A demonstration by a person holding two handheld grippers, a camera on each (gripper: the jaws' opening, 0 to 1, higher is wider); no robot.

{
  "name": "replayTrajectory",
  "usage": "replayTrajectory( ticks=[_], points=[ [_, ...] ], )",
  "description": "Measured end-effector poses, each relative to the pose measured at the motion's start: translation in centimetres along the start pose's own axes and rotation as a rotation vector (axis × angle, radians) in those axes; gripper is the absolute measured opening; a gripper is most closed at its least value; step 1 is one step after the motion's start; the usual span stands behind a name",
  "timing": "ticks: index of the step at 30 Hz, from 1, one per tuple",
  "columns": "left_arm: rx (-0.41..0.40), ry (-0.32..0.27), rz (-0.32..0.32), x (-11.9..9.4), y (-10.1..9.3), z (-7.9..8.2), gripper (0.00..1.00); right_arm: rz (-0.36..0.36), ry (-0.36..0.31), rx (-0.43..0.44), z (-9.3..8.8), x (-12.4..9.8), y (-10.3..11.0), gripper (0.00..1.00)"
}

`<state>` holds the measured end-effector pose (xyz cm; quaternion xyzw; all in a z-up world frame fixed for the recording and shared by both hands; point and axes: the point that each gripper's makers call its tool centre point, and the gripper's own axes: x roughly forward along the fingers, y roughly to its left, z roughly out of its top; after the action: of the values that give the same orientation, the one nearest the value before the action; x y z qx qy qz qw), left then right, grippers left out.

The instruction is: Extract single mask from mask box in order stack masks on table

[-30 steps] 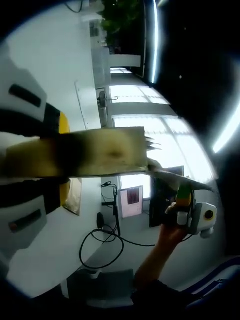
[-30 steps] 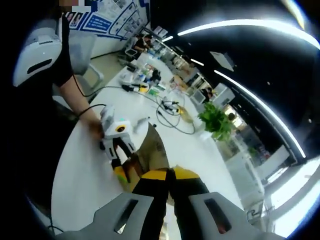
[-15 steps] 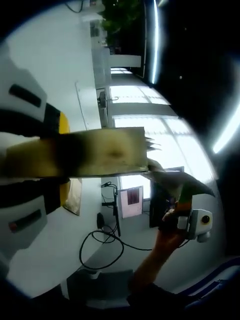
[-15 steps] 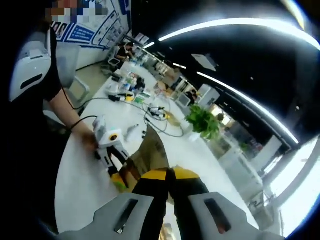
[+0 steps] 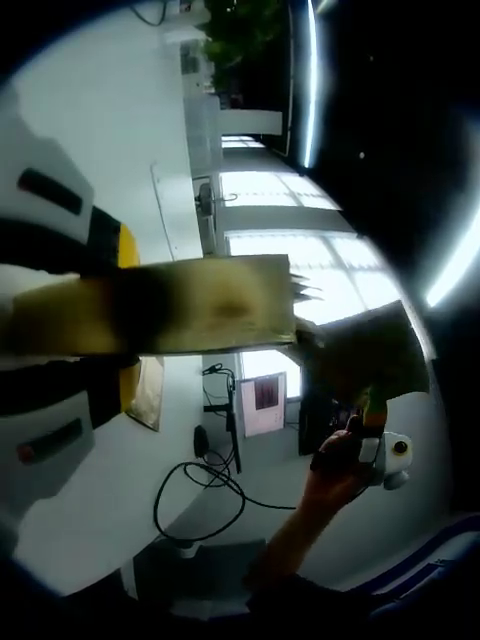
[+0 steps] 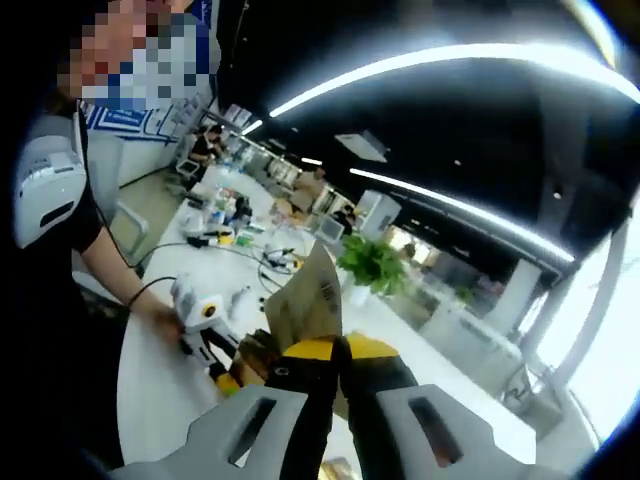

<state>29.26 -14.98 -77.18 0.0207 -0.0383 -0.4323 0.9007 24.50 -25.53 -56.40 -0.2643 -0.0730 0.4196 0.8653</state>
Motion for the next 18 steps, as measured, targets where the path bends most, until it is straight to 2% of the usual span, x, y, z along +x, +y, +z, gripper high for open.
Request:
replayTrajectory(
  ticks=[10, 18],
  points=[
    [0.000, 0.000, 0.000, 0.0, 0.1, -0.1, 0.34, -0.138, -0.076, 0.080, 0.2, -2.7, -1.7, 0.00],
    [0.001, 0.001, 0.000, 0.0, -0.2, 0.0, 0.34, -0.221, -0.085, 0.116, 0.1, -5.4, -2.8, 0.00]
  ],
)
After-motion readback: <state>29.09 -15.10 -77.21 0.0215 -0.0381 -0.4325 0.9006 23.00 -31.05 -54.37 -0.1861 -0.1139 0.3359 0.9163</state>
